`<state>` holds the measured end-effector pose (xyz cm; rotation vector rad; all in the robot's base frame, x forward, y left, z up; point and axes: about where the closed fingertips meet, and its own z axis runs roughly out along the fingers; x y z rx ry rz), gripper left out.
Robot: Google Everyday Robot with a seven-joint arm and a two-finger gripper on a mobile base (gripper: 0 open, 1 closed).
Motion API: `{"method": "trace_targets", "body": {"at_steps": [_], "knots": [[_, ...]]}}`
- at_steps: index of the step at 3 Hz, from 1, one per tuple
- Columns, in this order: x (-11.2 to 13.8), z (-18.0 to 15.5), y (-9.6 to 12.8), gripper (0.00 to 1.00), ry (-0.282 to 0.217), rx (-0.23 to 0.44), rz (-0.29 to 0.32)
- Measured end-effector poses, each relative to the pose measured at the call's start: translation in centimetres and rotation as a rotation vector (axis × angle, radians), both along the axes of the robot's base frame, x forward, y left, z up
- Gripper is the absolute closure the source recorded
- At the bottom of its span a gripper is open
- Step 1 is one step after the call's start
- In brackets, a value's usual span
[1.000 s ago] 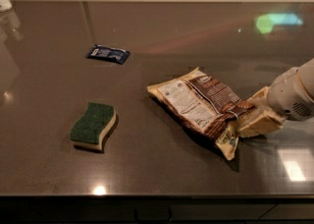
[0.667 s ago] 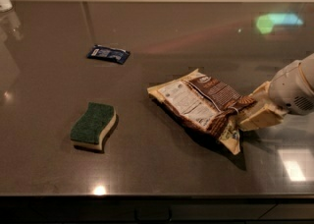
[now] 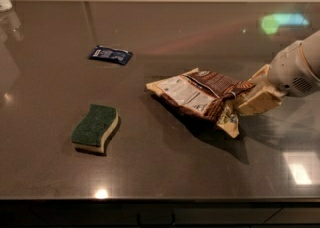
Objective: Move brown chip bag near rxbar blueberry
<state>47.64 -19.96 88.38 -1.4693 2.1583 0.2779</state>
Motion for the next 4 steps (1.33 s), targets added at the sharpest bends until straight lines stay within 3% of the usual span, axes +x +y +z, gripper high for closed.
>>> {"method": "trace_targets", "body": {"at_steps": [2, 4], "knots": [[5.2, 1.2, 2.3, 1.0, -0.069, -0.007, 0.027], [10.1, 0.5, 5.6, 1.0, -0.088, -0.004, 0.086]]}}
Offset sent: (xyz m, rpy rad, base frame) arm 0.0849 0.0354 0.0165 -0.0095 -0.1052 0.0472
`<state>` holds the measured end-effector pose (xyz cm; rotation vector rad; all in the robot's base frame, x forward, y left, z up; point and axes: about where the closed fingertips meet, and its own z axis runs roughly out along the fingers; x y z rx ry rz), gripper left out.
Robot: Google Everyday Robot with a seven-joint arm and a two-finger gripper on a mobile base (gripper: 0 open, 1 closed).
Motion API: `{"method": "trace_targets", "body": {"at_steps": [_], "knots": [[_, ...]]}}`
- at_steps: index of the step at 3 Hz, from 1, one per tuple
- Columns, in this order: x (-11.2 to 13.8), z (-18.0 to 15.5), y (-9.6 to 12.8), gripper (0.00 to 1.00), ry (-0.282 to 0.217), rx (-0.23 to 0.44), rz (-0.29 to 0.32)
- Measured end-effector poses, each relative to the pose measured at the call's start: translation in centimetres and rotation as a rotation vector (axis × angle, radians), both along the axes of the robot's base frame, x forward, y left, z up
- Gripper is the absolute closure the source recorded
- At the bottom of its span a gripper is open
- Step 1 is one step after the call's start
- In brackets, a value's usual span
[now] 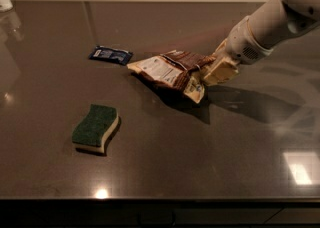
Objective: Move brown chip bag near rxbar blueberry
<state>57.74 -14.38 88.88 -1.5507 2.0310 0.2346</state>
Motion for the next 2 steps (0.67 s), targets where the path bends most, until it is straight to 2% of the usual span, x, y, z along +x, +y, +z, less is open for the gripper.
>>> {"method": "trace_targets", "body": {"at_steps": [2], "knots": [[3.5, -1.4, 2.8, 1.0, 0.007, 0.004, 0.057]]}}
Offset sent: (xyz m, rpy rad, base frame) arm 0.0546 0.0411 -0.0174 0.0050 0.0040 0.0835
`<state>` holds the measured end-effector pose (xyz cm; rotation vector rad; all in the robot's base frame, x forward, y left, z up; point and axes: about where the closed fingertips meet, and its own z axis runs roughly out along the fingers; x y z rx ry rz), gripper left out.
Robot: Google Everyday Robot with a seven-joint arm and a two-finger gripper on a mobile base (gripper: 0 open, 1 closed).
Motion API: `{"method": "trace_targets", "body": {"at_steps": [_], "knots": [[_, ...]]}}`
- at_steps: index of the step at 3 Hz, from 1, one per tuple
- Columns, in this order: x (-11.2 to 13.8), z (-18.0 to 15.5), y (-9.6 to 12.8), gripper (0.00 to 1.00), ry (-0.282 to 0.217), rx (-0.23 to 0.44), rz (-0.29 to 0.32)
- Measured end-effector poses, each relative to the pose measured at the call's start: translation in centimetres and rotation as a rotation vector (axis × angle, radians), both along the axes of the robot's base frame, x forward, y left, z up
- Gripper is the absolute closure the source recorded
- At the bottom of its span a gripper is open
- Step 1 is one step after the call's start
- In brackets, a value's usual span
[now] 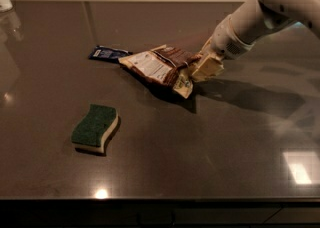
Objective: Move brown chip bag near rxbar blueberry
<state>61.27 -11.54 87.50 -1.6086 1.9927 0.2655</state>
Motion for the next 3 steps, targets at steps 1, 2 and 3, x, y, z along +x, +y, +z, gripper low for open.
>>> {"method": "trace_targets", "body": {"at_steps": [1, 2, 3], "knots": [[1.0, -0.2, 1.2, 0.82, 0.001, 0.002, 0.021], [2.0, -0.2, 2.3, 0.59, -0.001, 0.001, 0.034], [2.9, 0.2, 2.9, 0.35, -0.006, 0.0, 0.04]]}}
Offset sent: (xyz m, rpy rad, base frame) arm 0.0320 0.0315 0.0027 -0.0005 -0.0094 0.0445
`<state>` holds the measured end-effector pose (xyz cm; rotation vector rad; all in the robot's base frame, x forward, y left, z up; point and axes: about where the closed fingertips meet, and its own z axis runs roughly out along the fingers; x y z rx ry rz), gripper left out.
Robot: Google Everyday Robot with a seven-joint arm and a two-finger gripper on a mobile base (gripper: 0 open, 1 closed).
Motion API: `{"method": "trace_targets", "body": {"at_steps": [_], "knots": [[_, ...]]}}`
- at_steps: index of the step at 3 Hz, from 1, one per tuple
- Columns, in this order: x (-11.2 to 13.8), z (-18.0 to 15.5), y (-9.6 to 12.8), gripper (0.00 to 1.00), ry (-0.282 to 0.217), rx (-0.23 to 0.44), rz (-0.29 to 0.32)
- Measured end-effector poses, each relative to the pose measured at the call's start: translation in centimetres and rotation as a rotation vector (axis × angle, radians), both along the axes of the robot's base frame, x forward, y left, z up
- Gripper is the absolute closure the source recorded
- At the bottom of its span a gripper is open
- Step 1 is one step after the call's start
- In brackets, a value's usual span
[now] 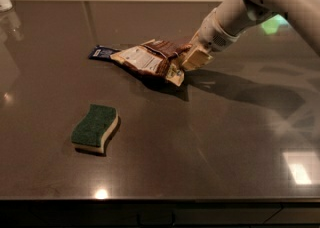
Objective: Move brown chip bag near rxbar blueberry
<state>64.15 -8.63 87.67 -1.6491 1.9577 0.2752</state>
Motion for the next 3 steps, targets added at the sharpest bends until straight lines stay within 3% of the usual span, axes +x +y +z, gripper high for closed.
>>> {"method": "trace_targets", "body": {"at_steps": [1, 2, 3], "knots": [[0.01, -0.12, 0.16, 0.12, 0.002, 0.0, 0.003], [0.01, -0.26, 0.31, 0.0, 0.004, 0.0, 0.005], [0.01, -0.27, 0.32, 0.0, 0.004, 0.0, 0.005]]}}
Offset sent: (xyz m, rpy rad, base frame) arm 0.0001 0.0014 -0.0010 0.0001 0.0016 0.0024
